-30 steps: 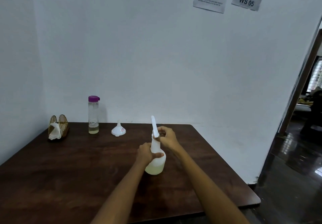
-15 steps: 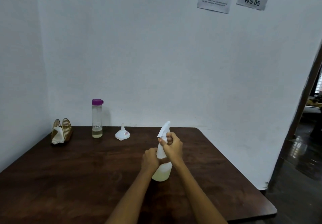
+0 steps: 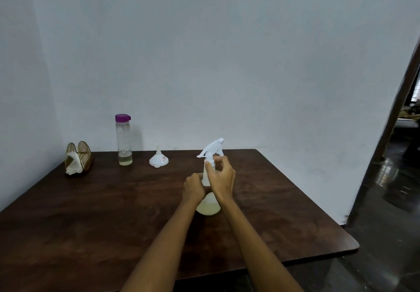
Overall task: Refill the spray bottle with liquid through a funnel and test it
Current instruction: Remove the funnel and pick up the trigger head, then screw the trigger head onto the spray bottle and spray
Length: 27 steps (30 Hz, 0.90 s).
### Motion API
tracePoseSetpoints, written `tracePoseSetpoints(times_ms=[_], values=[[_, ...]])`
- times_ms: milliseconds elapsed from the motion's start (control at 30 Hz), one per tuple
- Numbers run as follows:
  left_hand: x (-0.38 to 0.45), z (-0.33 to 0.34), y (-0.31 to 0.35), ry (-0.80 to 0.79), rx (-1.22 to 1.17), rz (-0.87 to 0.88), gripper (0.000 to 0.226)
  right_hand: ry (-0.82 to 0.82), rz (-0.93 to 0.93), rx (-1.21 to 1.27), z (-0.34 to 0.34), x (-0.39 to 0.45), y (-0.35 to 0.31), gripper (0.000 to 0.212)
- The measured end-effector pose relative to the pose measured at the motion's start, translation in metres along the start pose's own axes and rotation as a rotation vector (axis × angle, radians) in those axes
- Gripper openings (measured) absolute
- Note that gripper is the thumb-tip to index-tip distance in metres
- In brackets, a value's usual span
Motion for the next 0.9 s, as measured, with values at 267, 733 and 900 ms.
tracePoseSetpoints(times_ms=[267,733,900], values=[[0.003,0.001,0.0,0.023,0.048,-0.003,0.022,0.152,0.032,0.005,-0.013,-0.01,0.004,0.029],[0.006,0.005,-0.008,-0.016,-0.023,-0.031,0.066,-0.365,0.102,0.09,0.01,0.043,-0.015,0.086],[0.01,0.005,-0.011,-0.009,0.006,-0.032,0.065,-0.352,0.083,0.06,0.009,0.045,-0.019,0.036]])
Point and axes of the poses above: each hand's wrist, its own x-axis towards the middle knuckle, its own z-axis out of the palm, y = z × x, the point moved 10 cm from there along x, towards the middle knuckle, and after that the axes turned 1 degree about -z, right-handed, at the moved point
